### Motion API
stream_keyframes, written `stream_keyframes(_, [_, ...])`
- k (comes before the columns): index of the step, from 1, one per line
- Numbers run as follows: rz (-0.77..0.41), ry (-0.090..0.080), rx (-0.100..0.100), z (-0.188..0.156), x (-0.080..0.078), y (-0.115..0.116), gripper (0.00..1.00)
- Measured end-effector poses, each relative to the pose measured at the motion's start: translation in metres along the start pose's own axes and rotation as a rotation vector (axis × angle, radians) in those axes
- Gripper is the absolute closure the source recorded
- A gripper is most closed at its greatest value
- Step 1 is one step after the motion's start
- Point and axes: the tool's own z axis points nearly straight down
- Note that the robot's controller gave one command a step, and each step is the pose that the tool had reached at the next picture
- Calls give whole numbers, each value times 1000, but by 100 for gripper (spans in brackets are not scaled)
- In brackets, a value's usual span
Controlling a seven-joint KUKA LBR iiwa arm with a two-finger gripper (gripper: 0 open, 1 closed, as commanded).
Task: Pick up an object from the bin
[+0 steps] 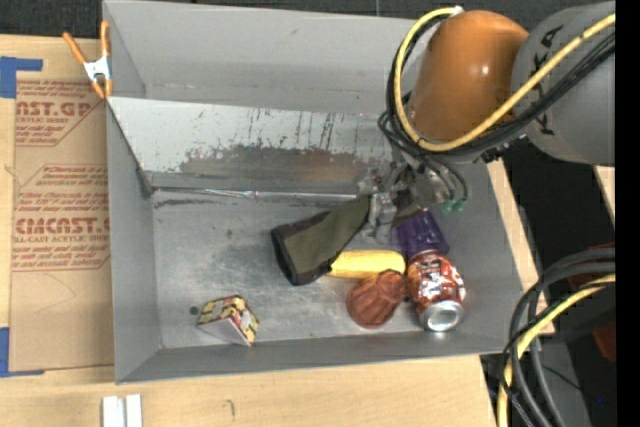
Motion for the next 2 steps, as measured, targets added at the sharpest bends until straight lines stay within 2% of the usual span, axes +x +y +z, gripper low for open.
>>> stream_keyframes(1, [0,0,0,0,0,0,100])
stream_keyframes(2, [-2,9,-2,-43,16,-7,100])
